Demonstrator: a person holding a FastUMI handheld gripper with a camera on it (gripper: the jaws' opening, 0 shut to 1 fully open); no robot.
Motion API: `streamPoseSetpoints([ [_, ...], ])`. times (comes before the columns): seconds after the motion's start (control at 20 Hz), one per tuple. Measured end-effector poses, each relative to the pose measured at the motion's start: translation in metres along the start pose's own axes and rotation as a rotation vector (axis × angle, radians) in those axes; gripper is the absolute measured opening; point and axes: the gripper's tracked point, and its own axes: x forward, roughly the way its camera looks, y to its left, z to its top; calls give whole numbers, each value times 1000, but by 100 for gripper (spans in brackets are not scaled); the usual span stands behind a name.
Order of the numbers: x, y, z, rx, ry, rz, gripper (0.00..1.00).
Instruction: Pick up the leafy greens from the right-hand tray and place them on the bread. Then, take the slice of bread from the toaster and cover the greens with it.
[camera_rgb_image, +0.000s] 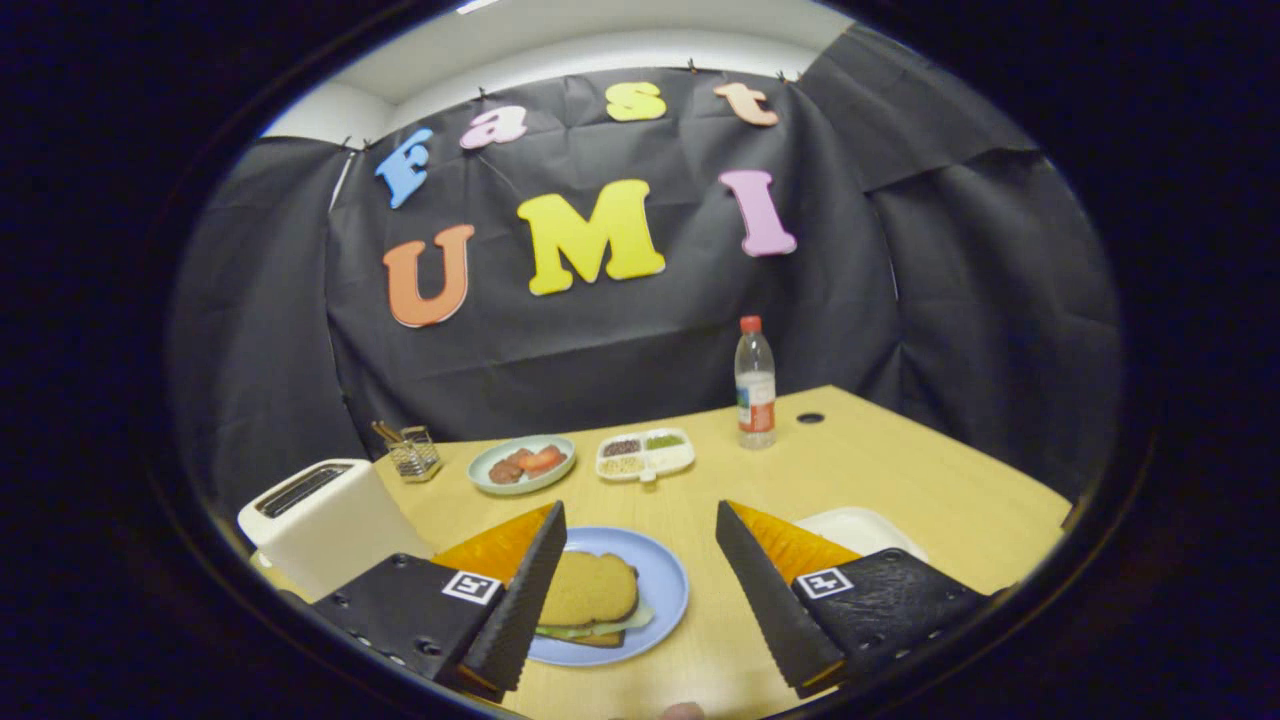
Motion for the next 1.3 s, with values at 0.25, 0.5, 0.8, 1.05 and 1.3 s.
streamPoseSetpoints([
  [0.25,-71,-7,63,-138,-187,-38,96],
  [0.5,-137,5,56,-123,-185,1,96],
  [0.8,-187,23,31,-108,-165,39,96],
  [1.05,-202,40,23,-146,-165,69,96],
  [1.3,-205,43,20,-135,-164,69,97],
])
